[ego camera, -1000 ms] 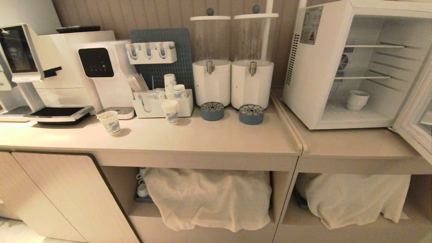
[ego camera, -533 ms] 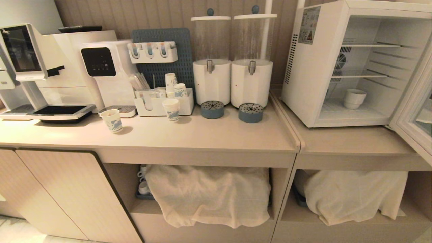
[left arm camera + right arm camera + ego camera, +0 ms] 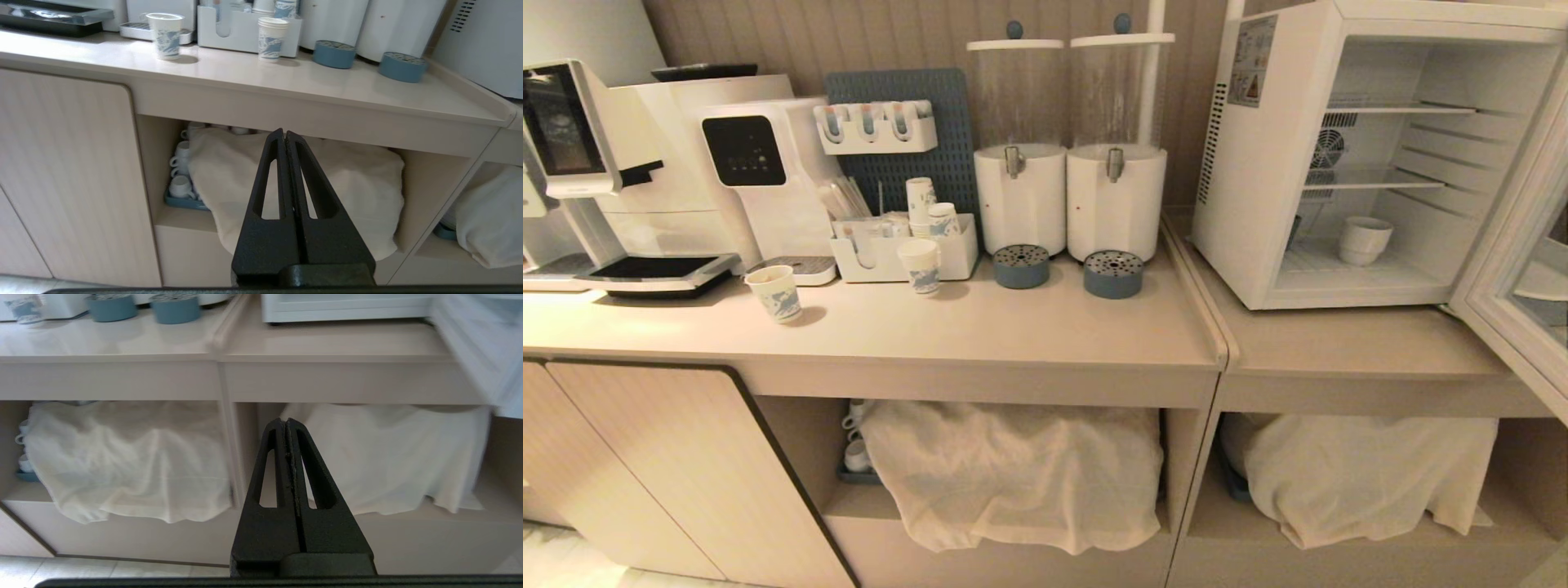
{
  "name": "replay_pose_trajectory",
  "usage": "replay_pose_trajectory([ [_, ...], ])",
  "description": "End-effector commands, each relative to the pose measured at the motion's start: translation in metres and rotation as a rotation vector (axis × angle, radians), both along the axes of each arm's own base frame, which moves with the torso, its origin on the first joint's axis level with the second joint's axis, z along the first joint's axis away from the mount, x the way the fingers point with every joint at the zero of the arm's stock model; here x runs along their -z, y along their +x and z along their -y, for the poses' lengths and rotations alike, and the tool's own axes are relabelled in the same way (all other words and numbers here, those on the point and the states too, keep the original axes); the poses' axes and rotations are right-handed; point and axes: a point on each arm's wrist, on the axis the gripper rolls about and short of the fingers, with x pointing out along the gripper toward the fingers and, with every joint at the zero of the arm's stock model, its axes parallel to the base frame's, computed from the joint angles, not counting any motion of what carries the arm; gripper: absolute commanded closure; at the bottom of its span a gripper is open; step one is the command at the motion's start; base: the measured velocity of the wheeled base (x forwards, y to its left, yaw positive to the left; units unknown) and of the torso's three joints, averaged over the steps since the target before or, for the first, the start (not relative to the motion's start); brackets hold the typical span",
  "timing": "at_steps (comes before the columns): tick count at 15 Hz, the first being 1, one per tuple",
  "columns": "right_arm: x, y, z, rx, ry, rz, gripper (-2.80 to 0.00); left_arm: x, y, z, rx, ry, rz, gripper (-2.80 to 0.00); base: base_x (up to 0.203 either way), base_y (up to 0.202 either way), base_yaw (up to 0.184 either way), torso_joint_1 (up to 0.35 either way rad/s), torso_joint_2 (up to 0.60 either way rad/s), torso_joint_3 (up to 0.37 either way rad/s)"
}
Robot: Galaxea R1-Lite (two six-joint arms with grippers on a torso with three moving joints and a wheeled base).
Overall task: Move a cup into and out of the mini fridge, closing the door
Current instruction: Close the freezer door
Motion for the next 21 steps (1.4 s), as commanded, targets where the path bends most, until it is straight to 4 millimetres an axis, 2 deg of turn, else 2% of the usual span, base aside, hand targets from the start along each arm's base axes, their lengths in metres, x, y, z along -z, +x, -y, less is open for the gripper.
replay_pose_trajectory([
  [1,0.0000,0.0001,0.0000,0.000,-0.001,-0.001,0.00,0.0111,0.0031,0.0000,0.002,-0.001,-0.035,0.00,0.000,-0.203,0.001,-0.002,0.00,0.003],
  [21,-0.0002,-0.0001,0.0000,0.000,-0.002,-0.005,0.00,0.0110,0.0031,0.0000,0.001,-0.001,-0.036,0.00,0.000,-0.193,0.000,0.003,0.00,0.001],
])
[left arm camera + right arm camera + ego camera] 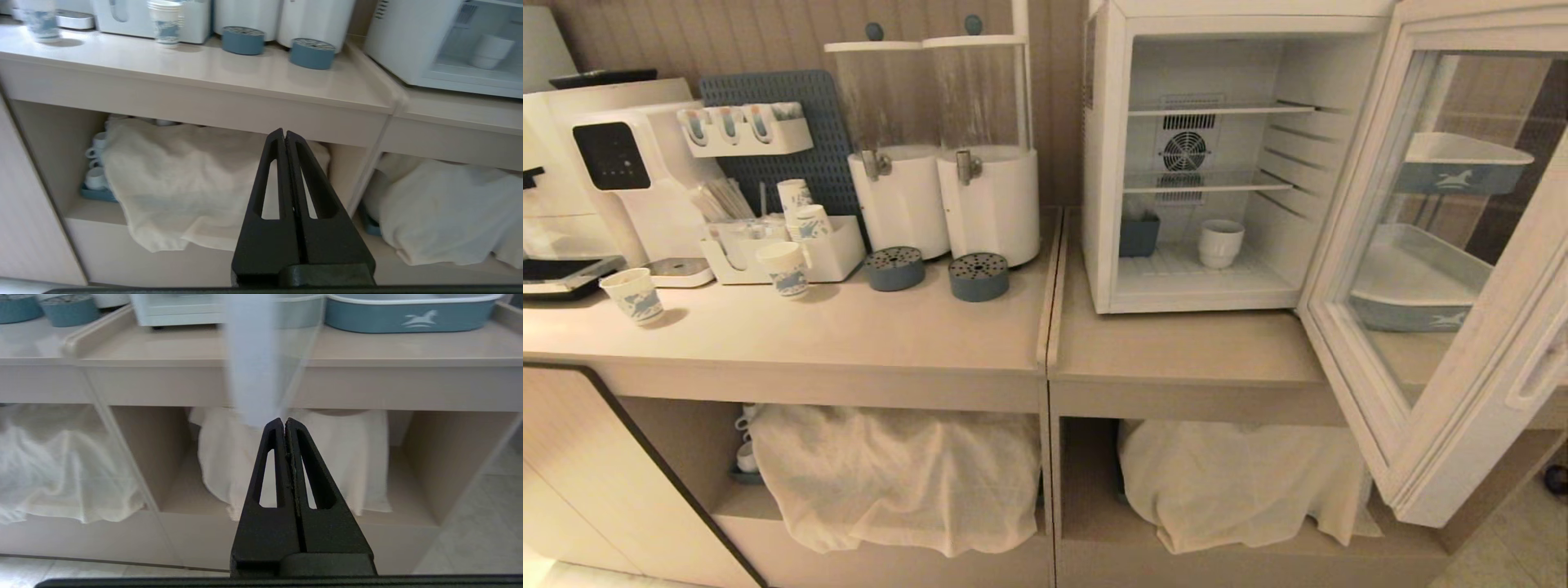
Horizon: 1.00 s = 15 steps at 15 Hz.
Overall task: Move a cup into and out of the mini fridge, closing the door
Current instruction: Close the freezer door
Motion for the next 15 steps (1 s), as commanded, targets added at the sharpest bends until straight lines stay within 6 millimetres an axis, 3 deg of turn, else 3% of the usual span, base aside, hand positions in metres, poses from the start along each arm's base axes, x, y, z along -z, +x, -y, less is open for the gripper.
replay_pose_trajectory([
  [1,0.0000,0.0001,0.0000,-0.001,0.000,-0.002,0.00,0.0110,0.0031,0.0000,0.001,-0.001,-0.035,0.00,0.000,-0.191,0.001,0.002,0.00,0.000],
  [15,0.0001,0.0005,-0.0001,-0.008,0.003,0.005,0.00,0.0110,0.0031,0.0000,0.001,-0.003,-0.035,0.00,0.000,-0.176,0.000,0.002,0.00,0.002],
])
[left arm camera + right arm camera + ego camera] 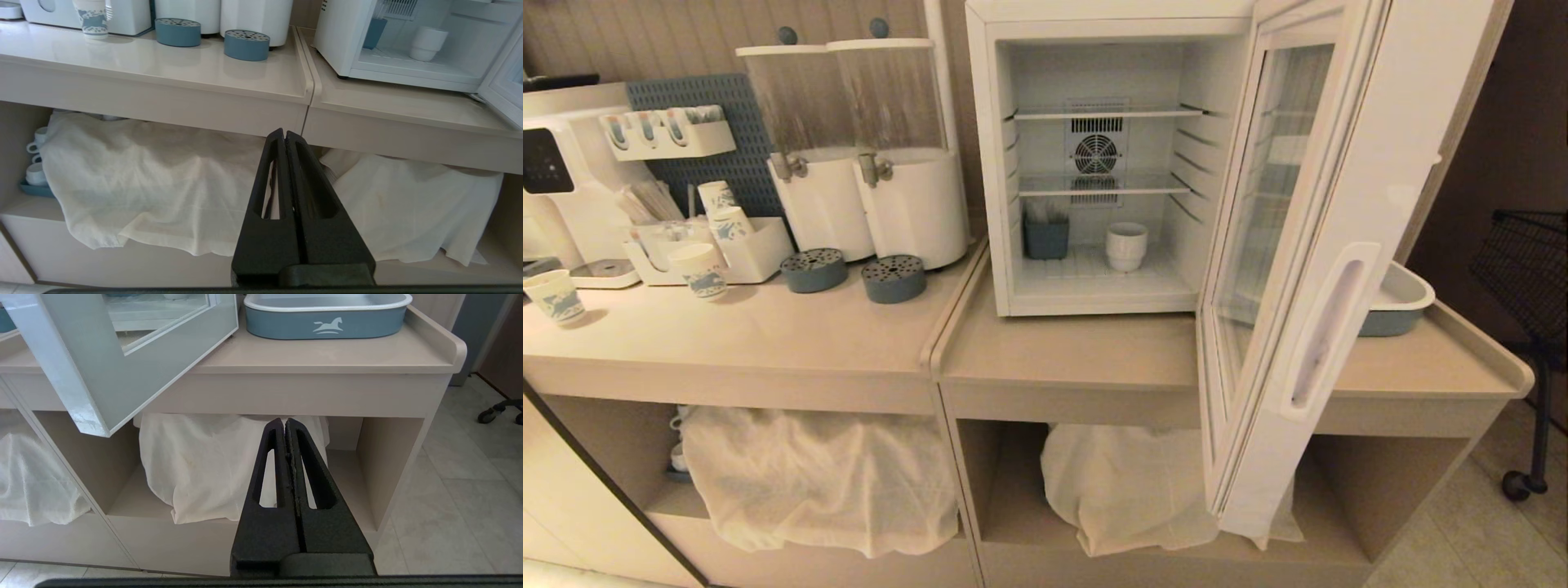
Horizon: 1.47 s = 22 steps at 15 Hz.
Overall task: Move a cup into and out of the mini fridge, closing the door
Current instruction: Close the freezer door
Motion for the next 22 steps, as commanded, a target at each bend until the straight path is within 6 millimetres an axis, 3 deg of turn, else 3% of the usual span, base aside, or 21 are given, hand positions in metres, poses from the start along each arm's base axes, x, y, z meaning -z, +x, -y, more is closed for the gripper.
replay_pose_trajectory([
  [1,0.000,0.000,0.000,-0.001,0.000,-0.002,0.00,0.011,0.003,0.000,0.000,-0.001,-0.036,0.00,0.000,0.000,0.000,0.000,0.00,0.000],
  [6,-0.006,-0.002,0.000,0.006,0.020,0.018,0.00,0.011,0.003,0.000,-0.001,-0.003,-0.034,0.00,0.000,0.000,0.000,0.000,0.00,0.000],
  [10,-0.077,-0.038,0.000,-0.027,0.001,0.158,0.00,0.011,0.003,0.000,-0.001,-0.003,-0.034,0.00,0.000,0.000,0.000,0.000,0.00,0.000],
  [12,-0.122,-0.053,-0.001,-0.064,-0.009,0.179,0.00,0.011,0.003,0.000,0.000,-0.002,-0.034,0.00,0.000,0.000,0.000,0.000,0.00,0.000],
  [15,-0.178,-0.031,0.000,-0.148,-0.013,0.096,0.00,0.011,0.003,0.000,-0.001,-0.004,-0.034,0.00,0.000,0.000,0.000,0.000,0.00,0.000],
  [17,-0.207,-0.016,0.005,-0.307,-0.004,0.066,0.00,0.011,0.003,0.000,-0.001,-0.004,-0.034,0.00,0.000,0.000,0.000,0.000,0.00,0.000],
  [19,-0.222,0.002,0.005,-0.469,0.029,0.020,0.00,0.011,0.003,0.000,-0.001,-0.004,-0.034,0.00,0.000,0.000,0.000,0.000,0.00,0.000],
  [22,-0.232,0.046,-0.015,-0.566,0.106,-0.101,0.00,0.011,0.003,0.000,-0.001,-0.004,-0.034,0.00,0.000,0.000,0.000,0.000,0.00,0.000],
])
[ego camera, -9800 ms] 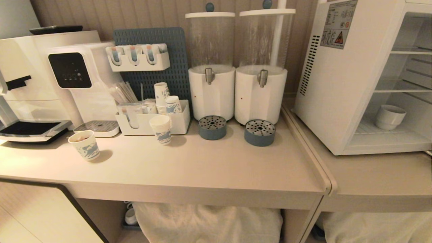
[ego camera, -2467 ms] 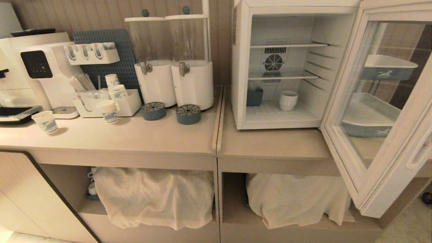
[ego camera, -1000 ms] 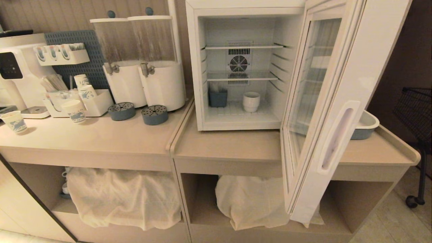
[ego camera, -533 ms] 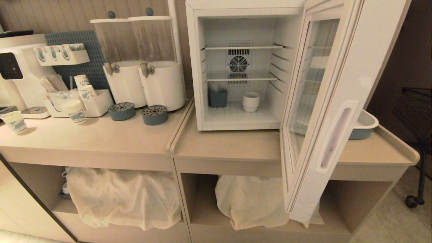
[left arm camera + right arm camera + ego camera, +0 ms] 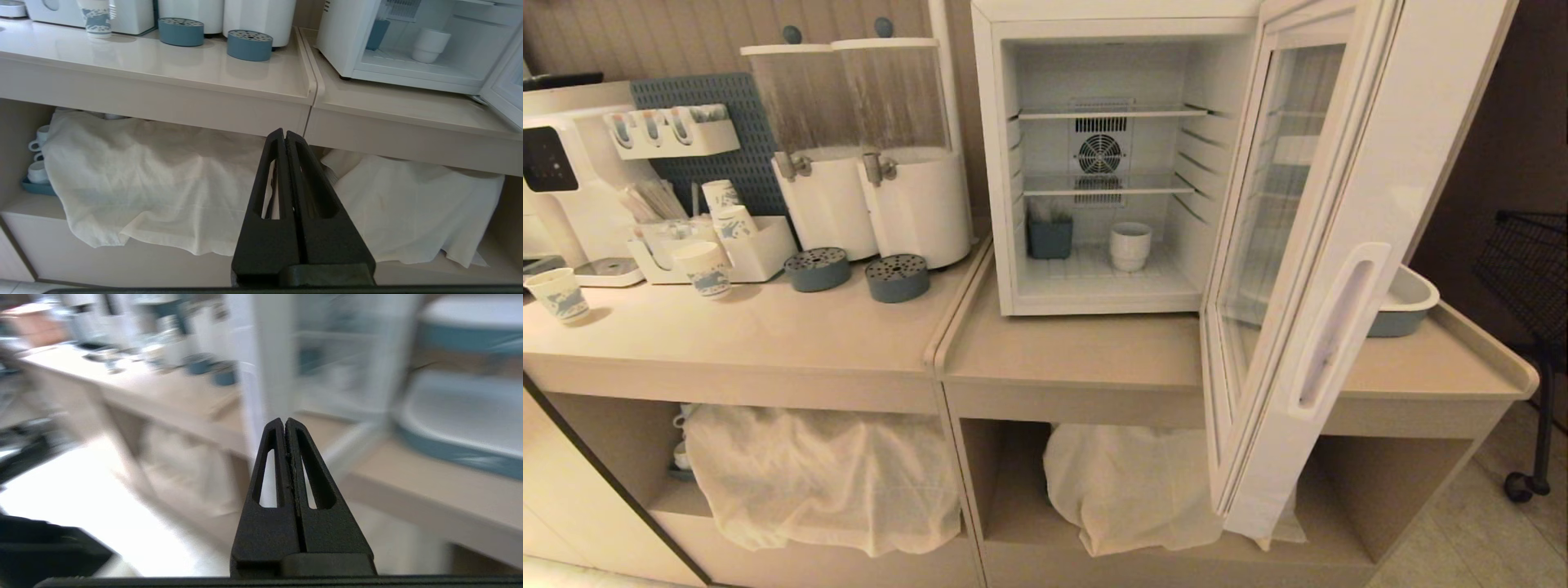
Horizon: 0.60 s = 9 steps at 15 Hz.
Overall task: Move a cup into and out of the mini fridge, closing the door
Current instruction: Close the freezer door
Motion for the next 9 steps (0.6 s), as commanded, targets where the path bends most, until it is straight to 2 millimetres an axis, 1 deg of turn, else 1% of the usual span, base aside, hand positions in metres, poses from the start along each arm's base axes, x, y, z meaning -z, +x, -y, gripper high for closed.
replay_pose_trajectory([
  [1,-0.004,0.048,-0.023,-0.046,-0.012,-0.119,0.00,0.011,0.003,0.000,0.000,-0.001,-0.036,0.00,0.000,0.000,0.000,0.000,0.00,0.000],
  [3,-0.003,0.081,-0.036,-0.063,0.003,-0.164,0.00,0.011,0.003,0.000,0.000,-0.001,-0.036,0.00,0.000,0.000,0.000,0.000,0.00,0.000],
  [4,-0.002,0.094,-0.035,-0.048,0.018,-0.172,0.00,0.011,0.003,0.000,0.000,-0.001,-0.037,0.00,0.000,0.000,0.000,0.000,0.00,0.000],
  [5,-0.001,0.105,-0.029,-0.027,0.032,-0.178,0.00,0.011,0.003,0.000,0.000,-0.001,-0.036,0.00,0.000,0.000,0.000,0.000,0.00,0.000],
  [6,0.002,0.118,-0.019,-0.021,0.049,-0.184,0.00,0.011,0.003,0.000,0.001,0.000,-0.036,0.00,0.000,0.000,0.000,0.000,0.00,0.000],
  [7,0.005,0.131,-0.007,-0.067,0.066,-0.195,0.00,0.011,0.003,0.000,0.000,0.000,-0.036,0.00,0.000,0.000,0.000,0.000,0.00,0.000],
  [8,0.011,0.146,0.004,-0.172,0.083,-0.214,0.00,0.011,0.003,0.000,0.000,0.000,-0.036,0.00,0.000,0.000,0.000,0.000,0.00,0.000],
  [9,0.021,0.165,0.017,-0.259,0.104,-0.238,0.00,0.011,0.003,0.000,0.000,0.000,-0.036,0.00,0.000,0.000,0.000,0.000,0.00,0.000],
])
